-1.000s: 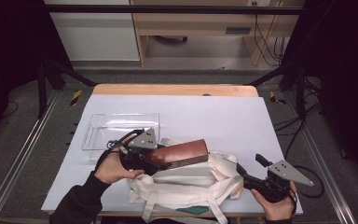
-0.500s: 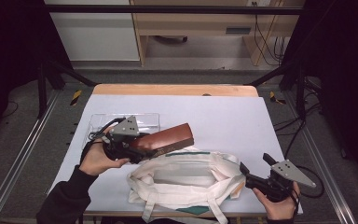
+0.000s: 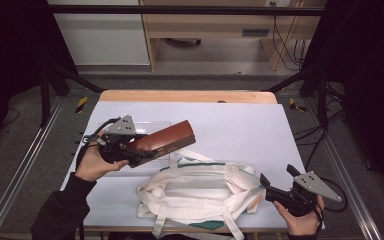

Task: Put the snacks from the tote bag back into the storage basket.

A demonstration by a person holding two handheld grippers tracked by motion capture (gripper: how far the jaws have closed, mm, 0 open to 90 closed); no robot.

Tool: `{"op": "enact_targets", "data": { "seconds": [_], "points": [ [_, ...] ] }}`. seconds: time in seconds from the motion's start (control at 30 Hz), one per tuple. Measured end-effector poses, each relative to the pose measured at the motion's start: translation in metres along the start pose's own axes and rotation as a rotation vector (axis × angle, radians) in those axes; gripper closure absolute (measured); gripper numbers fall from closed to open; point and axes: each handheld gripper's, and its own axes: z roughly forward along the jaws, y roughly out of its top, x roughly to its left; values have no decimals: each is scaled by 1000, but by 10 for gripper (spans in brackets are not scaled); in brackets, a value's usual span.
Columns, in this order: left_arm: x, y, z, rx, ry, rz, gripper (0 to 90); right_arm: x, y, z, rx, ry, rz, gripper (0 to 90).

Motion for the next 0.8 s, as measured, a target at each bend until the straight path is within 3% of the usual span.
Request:
{"op": "enact_targets", "data": {
  "seconds": [0.8],
  "points": [
    [51,-22,4,22,69,-87,410,-6,-2,-1,-6,-17,4,76]
  ]
}}
